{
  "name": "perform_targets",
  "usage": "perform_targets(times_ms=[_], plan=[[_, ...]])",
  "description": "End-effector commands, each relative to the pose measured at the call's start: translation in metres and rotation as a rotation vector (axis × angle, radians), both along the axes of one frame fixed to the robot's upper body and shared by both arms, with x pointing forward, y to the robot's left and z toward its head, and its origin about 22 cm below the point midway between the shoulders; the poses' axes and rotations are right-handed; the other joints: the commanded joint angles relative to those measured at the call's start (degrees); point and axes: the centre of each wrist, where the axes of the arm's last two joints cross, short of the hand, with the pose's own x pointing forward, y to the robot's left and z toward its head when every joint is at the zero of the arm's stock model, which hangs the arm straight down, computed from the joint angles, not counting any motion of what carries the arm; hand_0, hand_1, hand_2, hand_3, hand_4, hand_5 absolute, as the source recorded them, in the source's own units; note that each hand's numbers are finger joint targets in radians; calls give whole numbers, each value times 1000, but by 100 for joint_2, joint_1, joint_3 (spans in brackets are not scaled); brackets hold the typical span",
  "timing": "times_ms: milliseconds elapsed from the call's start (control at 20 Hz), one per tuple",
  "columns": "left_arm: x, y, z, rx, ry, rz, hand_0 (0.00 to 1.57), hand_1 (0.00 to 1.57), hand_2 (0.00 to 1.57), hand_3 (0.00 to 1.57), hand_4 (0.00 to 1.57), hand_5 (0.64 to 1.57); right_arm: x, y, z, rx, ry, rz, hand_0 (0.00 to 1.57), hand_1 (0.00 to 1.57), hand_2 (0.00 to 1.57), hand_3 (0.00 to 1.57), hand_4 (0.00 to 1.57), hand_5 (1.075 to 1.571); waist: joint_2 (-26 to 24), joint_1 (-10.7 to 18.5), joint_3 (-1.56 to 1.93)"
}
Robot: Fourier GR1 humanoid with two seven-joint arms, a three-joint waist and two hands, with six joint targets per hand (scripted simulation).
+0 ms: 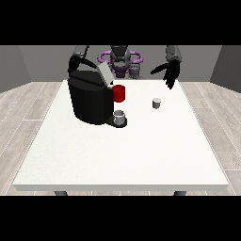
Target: Insert the coffee pod into the coffee machine and close the lid
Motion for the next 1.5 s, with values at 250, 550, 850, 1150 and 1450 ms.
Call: perform_targets(times_ms=[250, 550, 850, 1150, 1450], plan=[[30, 31, 5, 160, 85, 21, 0, 0, 0, 0, 0, 1571, 6, 33, 13, 67, -27, 44, 0, 0, 0, 0, 0, 1571, 462, -271, 1], [48, 11, -8, 233, 64, 10, 0, 0, 0, 0, 0, 1571, 16, 40, 6, -4, 13, 30, 0, 0, 0, 0, 0, 1571, 768, -174, 1], [57, -9, -23, 312, 15, 11, 946, 946, 967, 665, 0, 1571, 20, 27, -2, 43, 99, 15, 0, 0, 0, 0, 0, 1571, 446, -96, 2], [67, -31, -30, 446, -57, -19, 1038, 1038, 1105, 908, 462, 1571, 32, 40, 4, 31, 68, 54, 0, 0, 0, 0, 0, 1571, 759, -170, 1], [67, -14, -33, 615, 56, -72, 872, 872, 1024, 880, 339, 1571, 23, 42, -17, 20, 105, 40, 0, 0, 0, 0, 0, 1571, 678, -173, 4]])
